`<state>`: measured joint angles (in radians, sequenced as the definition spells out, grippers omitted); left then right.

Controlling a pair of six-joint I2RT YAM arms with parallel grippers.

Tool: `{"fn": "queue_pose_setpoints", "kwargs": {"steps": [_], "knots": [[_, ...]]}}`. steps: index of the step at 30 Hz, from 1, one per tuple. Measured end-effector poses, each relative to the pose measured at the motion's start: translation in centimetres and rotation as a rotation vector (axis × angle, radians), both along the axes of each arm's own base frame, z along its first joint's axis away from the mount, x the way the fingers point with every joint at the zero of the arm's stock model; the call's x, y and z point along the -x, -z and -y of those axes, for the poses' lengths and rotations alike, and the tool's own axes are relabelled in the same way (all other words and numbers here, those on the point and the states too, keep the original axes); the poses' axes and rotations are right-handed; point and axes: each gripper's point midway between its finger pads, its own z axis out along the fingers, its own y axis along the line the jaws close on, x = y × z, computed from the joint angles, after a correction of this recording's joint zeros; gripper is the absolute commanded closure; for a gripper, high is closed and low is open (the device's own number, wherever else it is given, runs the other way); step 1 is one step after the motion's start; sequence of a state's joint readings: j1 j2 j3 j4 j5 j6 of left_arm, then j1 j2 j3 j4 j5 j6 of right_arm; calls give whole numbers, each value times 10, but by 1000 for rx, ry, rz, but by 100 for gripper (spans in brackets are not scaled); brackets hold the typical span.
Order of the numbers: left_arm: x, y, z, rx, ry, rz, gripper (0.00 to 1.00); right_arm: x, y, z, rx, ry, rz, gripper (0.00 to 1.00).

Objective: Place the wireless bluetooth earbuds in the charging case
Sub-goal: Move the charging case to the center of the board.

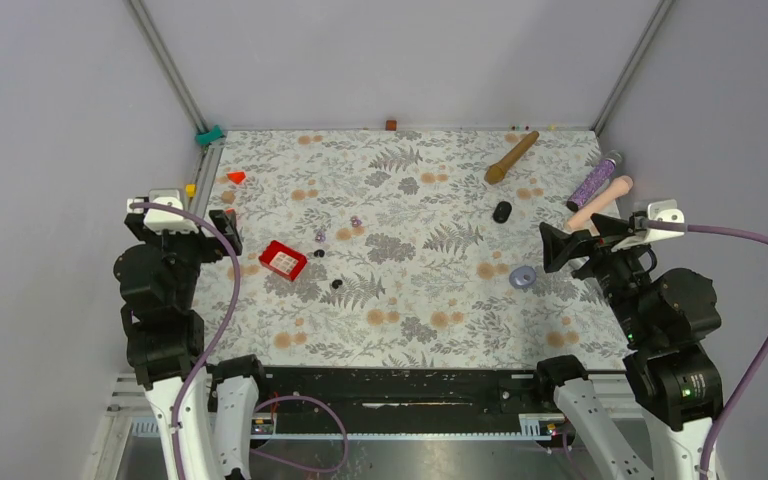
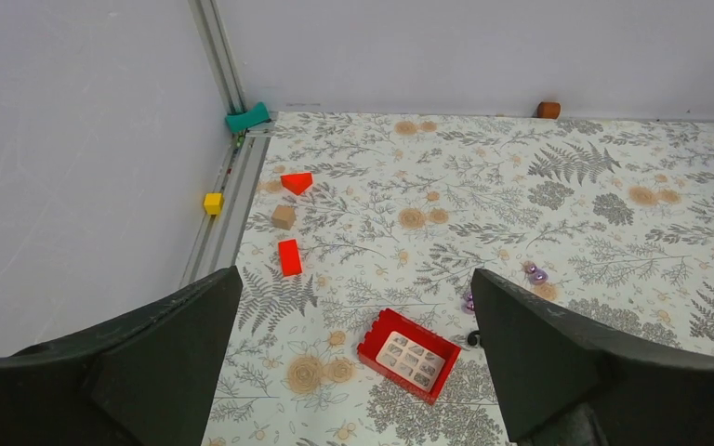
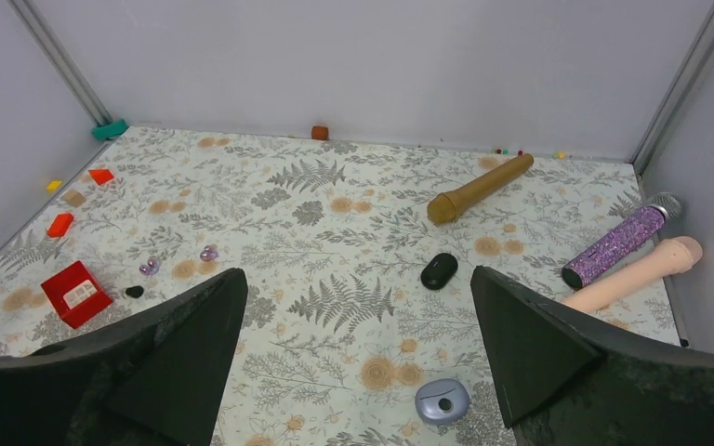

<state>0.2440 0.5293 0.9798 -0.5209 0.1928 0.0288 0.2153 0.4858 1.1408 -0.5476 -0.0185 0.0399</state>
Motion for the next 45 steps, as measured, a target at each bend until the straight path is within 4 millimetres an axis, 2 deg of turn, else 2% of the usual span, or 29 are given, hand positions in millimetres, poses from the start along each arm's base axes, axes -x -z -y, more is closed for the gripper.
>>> {"fn": "queue_pose_setpoints", "kwargs": {"steps": [6, 13, 18, 24, 28, 31, 37, 45], "knots": [[1, -1, 2, -2, 14, 6, 1, 3, 0, -6, 8, -39, 9, 2], [2, 2, 12, -17, 73, 3, 2, -2, 21, -23, 88, -148, -9, 1], [3, 3, 22, -41, 138, -5, 1, 0, 21, -28, 110, -185, 2, 1], [9, 17, 52, -96, 341, -49, 2, -3, 24, -32, 120, -205, 9, 1], [9, 38, 62, -88, 421, -86, 1, -6, 30, -34, 122, -215, -3, 1], [7, 48, 64, -70, 440, -110, 1, -9, 32, -36, 120, -220, -5, 1], [3, 49, 62, -62, 430, -106, 1, -24, 40, -35, 99, -191, -25, 2], [-10, 51, 43, -54, 318, -99, 1, -48, 50, -15, 45, -41, -75, 2]]}}
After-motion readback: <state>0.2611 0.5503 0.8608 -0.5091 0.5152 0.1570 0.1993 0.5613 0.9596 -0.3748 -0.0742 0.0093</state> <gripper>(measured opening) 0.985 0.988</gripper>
